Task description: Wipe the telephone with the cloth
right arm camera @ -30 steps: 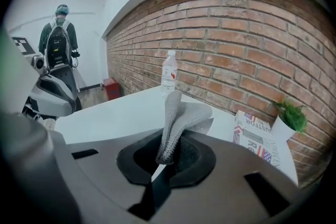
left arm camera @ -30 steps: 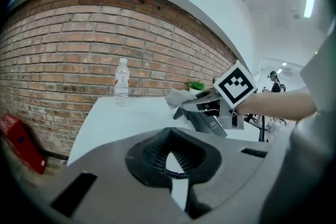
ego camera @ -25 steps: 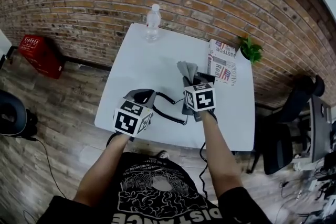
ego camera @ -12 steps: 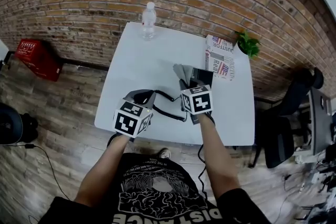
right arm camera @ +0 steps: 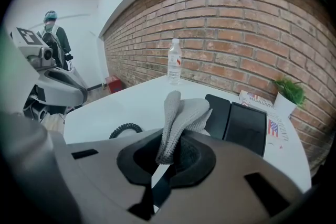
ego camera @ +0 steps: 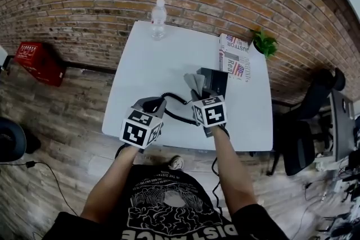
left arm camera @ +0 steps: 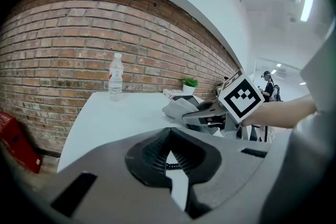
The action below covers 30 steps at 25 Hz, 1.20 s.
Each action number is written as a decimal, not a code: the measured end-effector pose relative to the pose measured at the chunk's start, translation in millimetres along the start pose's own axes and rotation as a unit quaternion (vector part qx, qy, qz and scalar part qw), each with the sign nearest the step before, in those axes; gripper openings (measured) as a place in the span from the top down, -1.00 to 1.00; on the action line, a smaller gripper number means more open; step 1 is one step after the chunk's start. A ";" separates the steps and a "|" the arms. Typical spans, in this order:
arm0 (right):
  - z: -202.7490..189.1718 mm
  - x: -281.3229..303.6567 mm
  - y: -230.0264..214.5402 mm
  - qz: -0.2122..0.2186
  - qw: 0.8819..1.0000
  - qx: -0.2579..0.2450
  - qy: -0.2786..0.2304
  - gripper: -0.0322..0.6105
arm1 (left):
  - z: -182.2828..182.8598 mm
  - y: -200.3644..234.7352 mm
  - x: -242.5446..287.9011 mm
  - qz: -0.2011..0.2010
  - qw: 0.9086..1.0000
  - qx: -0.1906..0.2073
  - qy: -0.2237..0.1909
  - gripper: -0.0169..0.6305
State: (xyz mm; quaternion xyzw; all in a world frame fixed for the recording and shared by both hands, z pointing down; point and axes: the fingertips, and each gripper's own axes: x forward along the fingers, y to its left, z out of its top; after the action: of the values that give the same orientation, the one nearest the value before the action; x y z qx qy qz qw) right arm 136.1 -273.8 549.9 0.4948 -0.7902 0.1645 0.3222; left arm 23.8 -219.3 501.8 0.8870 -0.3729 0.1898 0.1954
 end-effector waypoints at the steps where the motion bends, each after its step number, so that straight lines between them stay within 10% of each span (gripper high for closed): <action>1: -2.6 -1.1 1.2 0.000 1.000 0.002 0.001 0.87 | -1.2 -1.1 -0.4 -0.001 1.000 0.000 0.000 0.93; 30: -58.1 -22.0 33.2 0.006 0.999 0.036 0.030 0.87 | -21.2 -25.4 -11.5 -0.030 1.000 -0.002 0.006 0.93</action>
State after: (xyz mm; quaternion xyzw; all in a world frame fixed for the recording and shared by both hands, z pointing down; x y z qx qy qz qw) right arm 133.5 -210.1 580.0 0.4961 -0.7765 0.2100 0.3268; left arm 31.0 -185.9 509.1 0.8963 -0.3450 0.1885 0.2051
